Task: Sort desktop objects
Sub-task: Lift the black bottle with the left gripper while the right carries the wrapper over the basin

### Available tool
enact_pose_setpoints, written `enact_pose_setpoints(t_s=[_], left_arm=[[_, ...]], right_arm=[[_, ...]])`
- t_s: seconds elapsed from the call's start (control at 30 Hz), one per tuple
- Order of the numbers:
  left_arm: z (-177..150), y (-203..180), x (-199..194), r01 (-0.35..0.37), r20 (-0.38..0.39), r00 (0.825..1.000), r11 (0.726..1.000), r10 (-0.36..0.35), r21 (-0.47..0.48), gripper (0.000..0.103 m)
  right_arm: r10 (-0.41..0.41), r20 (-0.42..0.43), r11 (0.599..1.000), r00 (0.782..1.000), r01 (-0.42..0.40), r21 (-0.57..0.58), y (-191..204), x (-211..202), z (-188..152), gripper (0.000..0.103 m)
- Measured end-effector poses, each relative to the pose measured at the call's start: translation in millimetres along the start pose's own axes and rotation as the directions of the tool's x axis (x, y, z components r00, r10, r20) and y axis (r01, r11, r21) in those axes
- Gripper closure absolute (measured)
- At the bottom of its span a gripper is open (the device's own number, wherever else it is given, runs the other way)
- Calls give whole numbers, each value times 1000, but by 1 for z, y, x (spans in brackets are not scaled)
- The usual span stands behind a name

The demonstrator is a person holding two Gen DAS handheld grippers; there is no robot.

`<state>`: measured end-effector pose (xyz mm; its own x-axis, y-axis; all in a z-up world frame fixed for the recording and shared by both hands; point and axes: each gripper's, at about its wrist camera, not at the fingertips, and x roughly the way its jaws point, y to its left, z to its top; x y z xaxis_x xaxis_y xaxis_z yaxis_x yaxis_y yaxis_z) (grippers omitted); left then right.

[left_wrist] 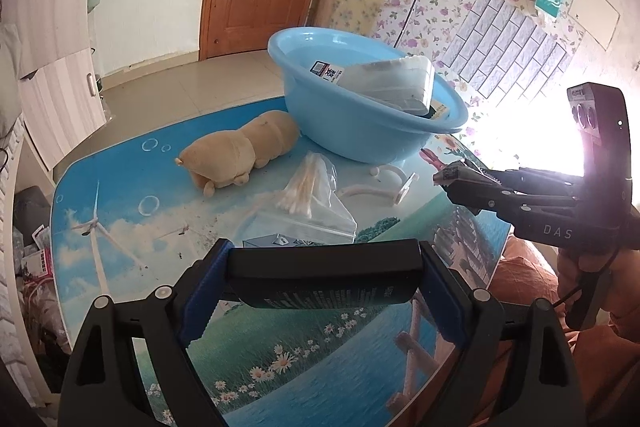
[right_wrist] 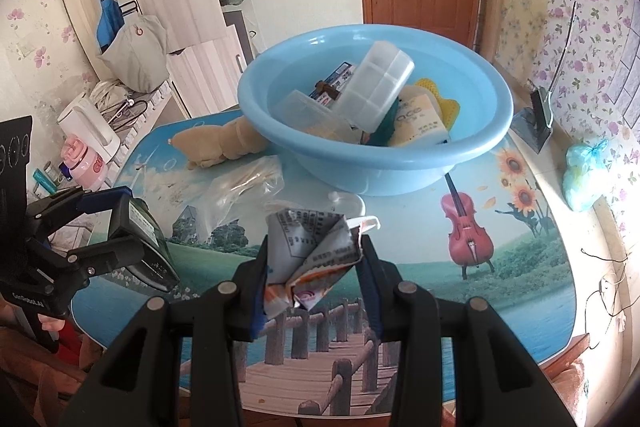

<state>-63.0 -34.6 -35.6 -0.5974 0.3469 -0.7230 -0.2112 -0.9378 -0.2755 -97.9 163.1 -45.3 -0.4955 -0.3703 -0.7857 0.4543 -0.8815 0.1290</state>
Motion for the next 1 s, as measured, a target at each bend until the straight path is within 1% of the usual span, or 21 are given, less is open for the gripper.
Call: enact_pose_setpoints(t_s=[0.17, 0.3, 0.37, 0.47, 0.57, 0.7, 0.87, 1.0], left_arm=[[4, 0, -3, -3, 6, 1000, 1000, 3, -5, 14], [11, 1, -11, 3, 29, 1000, 1000, -2, -25, 14], [15, 0, -17, 4, 51, 999, 1000, -3, -27, 14], [19, -1, -22, -15, 70, 997, 1000, 16, -18, 14], [24, 1, -24, -14, 74, 997, 999, 16, -29, 14], [29, 2, -27, -24, 87, 996, 999, 28, -43, 14], [35, 2, -29, -29, 101, 994, 998, 36, -64, 14], [42, 0, -27, -35, 102, 994, 997, 41, -62, 14]], right_arm=[[17, 3, 1000, 1000, -17, 5, 1, -1, 1, 65], [37, 6, 999, 999, -37, -6, 6, -2, 3, 65], [47, 11, 999, 999, -46, -29, 11, -4, 3, 65], [59, 26, 996, 998, -57, -73, 20, -9, 4, 65], [93, 45, 993, 995, -89, -82, 25, -17, 9, 65], [115, 85, 989, 990, -105, -106, 31, -29, 15, 65], [131, 108, 985, 986, -117, -123, 31, -37, 23, 65], [141, 136, 984, 981, -124, -124, 28, -44, 30, 65]])
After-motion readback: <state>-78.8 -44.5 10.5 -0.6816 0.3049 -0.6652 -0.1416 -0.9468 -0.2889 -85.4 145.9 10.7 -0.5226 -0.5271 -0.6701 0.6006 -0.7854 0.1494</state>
